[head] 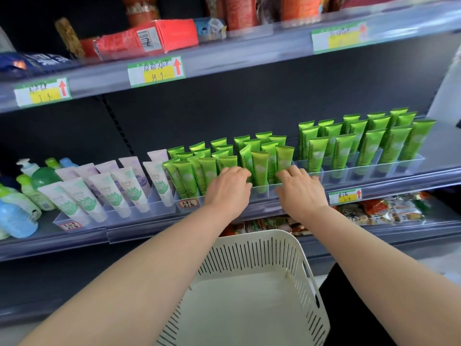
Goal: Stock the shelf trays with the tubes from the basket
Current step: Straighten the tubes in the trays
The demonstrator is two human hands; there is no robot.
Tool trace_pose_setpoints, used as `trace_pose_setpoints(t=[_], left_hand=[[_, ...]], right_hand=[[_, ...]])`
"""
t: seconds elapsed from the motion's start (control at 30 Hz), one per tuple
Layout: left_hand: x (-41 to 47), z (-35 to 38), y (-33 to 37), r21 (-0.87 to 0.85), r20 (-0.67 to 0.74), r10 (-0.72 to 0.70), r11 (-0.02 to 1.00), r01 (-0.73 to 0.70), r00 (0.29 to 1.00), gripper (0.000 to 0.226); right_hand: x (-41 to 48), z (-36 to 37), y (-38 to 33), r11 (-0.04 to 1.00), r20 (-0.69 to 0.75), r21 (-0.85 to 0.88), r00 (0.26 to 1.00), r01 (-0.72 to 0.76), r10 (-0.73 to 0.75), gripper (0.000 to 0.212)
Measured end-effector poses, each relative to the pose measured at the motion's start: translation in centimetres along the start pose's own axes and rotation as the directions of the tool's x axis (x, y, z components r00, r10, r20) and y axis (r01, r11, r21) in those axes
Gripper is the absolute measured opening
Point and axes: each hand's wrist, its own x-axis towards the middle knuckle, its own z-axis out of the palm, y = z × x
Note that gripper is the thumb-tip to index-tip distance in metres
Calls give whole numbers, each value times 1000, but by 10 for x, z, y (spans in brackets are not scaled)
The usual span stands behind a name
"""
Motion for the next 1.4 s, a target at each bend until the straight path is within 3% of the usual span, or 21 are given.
trace_pose_setpoints(t=[0.23, 0.4, 0.57, 0.77, 1.13, 1.3, 1.4], left_hand=[[56, -25, 29, 8, -163, 43, 999, -42, 986, 27], [103, -35, 38, -7, -23, -27, 1000, 27, 999, 25], [134, -33, 41, 81, 126, -31, 996, 21, 992, 15], [147, -15, 44, 157, 141, -29, 988, 6, 990, 12], [160, -8, 50, 39, 129, 23, 999, -28, 991, 9], [168, -24, 39, -128, 86, -37, 991, 48, 996, 9], [178, -29, 32, -99, 40, -67, 993, 70, 997, 11]], right_hand=[[27, -29, 33, 997, -198, 65, 978, -48, 60, 35], [56, -31, 43, 998, -156, 59, 988, 23, -14, 40], [73, -24, 49, 999, -184, -20, 982, 48, -51, 25], [81, -17, 59, 997, -220, 81, 975, 8, 10, 22], [83, -21, 60, 993, -143, 109, 990, 33, -17, 20], [82, -35, 63, 975, -140, 221, 990, 22, 9, 23], [88, -41, 67, 980, -150, 199, 989, 16, 14, 25]])
